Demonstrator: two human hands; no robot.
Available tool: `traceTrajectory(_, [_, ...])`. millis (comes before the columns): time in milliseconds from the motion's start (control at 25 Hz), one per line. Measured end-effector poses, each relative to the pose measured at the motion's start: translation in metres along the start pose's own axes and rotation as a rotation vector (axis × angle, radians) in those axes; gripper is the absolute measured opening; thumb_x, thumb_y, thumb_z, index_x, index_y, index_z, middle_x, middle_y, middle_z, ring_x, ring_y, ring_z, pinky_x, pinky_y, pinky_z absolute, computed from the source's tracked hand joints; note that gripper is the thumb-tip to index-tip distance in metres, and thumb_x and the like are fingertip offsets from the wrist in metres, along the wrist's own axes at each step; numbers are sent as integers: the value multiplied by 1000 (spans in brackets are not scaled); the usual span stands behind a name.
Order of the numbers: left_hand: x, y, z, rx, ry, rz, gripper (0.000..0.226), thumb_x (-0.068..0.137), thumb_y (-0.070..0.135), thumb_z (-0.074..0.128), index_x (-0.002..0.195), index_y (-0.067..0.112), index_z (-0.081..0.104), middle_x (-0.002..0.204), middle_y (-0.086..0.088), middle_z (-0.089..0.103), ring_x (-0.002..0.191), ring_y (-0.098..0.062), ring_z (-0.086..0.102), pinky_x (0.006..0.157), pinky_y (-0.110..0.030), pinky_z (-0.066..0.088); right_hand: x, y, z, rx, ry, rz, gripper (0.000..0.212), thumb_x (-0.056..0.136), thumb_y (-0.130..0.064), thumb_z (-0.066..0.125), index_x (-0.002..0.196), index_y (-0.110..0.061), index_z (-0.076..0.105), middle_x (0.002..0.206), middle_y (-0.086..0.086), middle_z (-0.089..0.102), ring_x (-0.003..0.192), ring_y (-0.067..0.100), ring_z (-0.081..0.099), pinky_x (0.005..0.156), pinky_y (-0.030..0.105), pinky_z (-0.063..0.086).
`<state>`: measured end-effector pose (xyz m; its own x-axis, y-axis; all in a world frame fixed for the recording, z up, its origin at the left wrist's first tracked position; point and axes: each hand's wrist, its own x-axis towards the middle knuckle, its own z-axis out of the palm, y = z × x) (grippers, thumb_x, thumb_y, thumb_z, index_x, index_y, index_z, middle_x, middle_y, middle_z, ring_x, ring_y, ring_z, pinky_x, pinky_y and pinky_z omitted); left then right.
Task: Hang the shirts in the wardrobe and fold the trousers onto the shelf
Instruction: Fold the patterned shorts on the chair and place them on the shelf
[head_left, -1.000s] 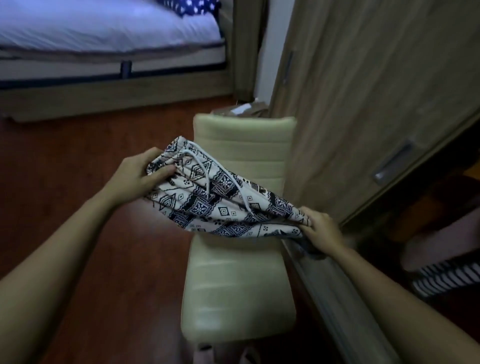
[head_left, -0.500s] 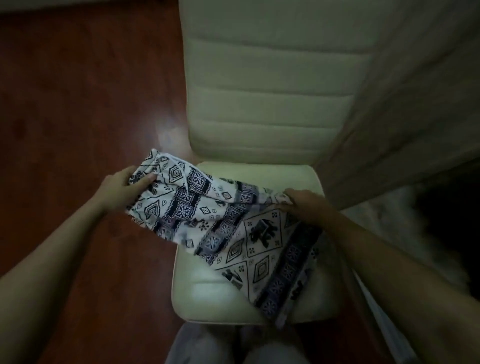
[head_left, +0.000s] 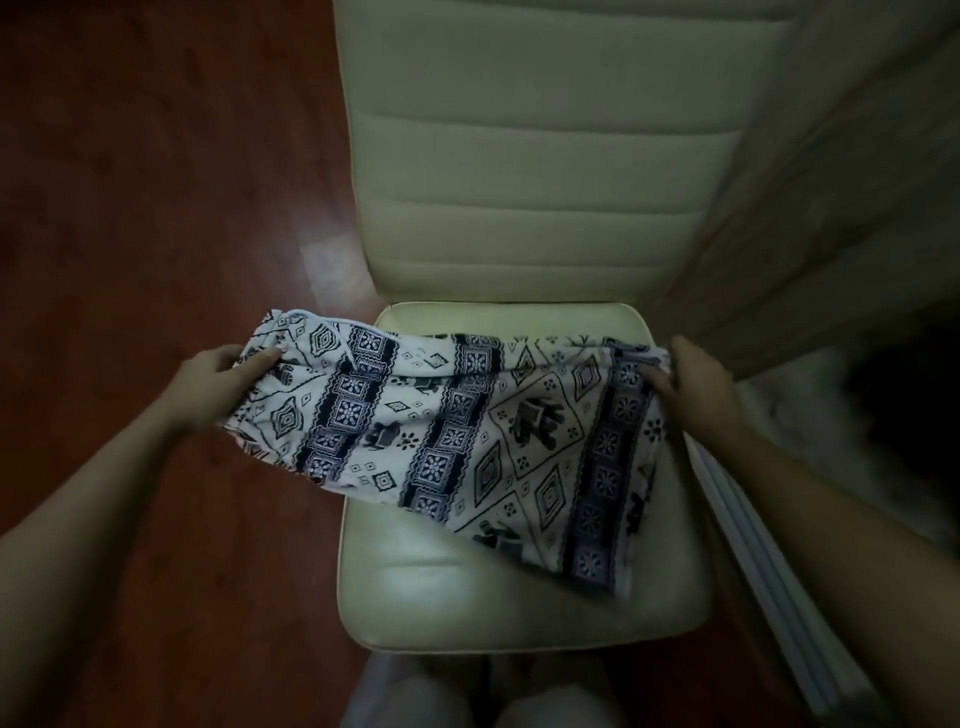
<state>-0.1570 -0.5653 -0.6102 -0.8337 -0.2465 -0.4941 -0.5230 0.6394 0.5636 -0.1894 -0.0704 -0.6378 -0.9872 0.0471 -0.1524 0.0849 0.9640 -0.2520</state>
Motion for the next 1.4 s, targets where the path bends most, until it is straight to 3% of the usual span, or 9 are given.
traceTrajectory(160, [-7,8,9,6,88,5,55,88,58,48,109,8,60,95,-14,64,88,-33,63,77,-39,49,-31,-44,32,-106,159,-114,43,91,-28,47,126,-2,48,129,20,49,119,36,47,101,49,35])
traceTrajectory(360, [-48,70,1,-178,210,41,53,70,53,70,109,19,64,99,-6,70,90,-25,66,86,-45,53,-95,-72,68,76,-351,-176,72,91,-55,14,149,-19,-7,153,-5,-21,141,11,-20,119,43,-3])
traceTrajectory(560, [-112,138,110,87,429,368,43,77,22,62,116,4,59,93,-13,65,81,-25,53,70,-33,42,-97,-59,63,128,-130,-130,58,97,-38,21,150,-17,11,156,-4,-2,145,13,-1,119,43,6])
traceTrajectory(680, [-117,137,192,224,299,379,53,77,9,69,124,-8,52,108,-23,62,92,-35,57,75,-41,51,-92,-49,62,23,-205,-43,68,92,-51,8,150,-15,7,157,3,-4,146,21,-3,116,42,0])
traceTrajectory(800, [-120,121,231,453,73,436,63,82,40,63,126,-5,53,128,-25,54,104,-39,57,83,-43,52,-91,-43,65,-9,-317,-78,81,84,-66,-8,149,-16,-7,148,-1,-25,143,17,-17,114,41,-7])
traceTrajectory(920, [-102,122,212,509,157,536,60,92,49,35,129,5,53,135,-16,53,113,-31,57,89,-39,50,-91,-41,67,-8,-346,-74,78,83,-67,-8,145,-20,-16,146,-2,-31,136,12,-27,113,41,-11])
traceTrajectory(1040, [-70,120,193,633,75,661,64,97,53,13,150,17,9,158,-3,3,146,-24,5,117,-48,14,-92,-43,69,-23,-340,-56,71,89,-62,0,145,-21,-18,149,-2,-31,134,12,-30,112,40,-14])
traceTrajectory(1160, [-56,102,204,743,-82,586,71,90,67,6,143,30,-25,151,4,-32,140,-18,-26,113,-59,-8,-93,-44,69,-33,-356,-26,66,97,-51,12,147,-19,-16,151,-1,-30,133,10,-30,111,39,-16])
traceTrajectory(1400, [-52,109,204,731,-161,533,70,86,71,5,137,39,-30,150,4,-35,140,-17,-27,105,-64,-14,-92,-43,72,-24,-353,-44,76,85,-61,-5,147,-19,-15,155,2,-24,135,11,-28,110,39,-18])
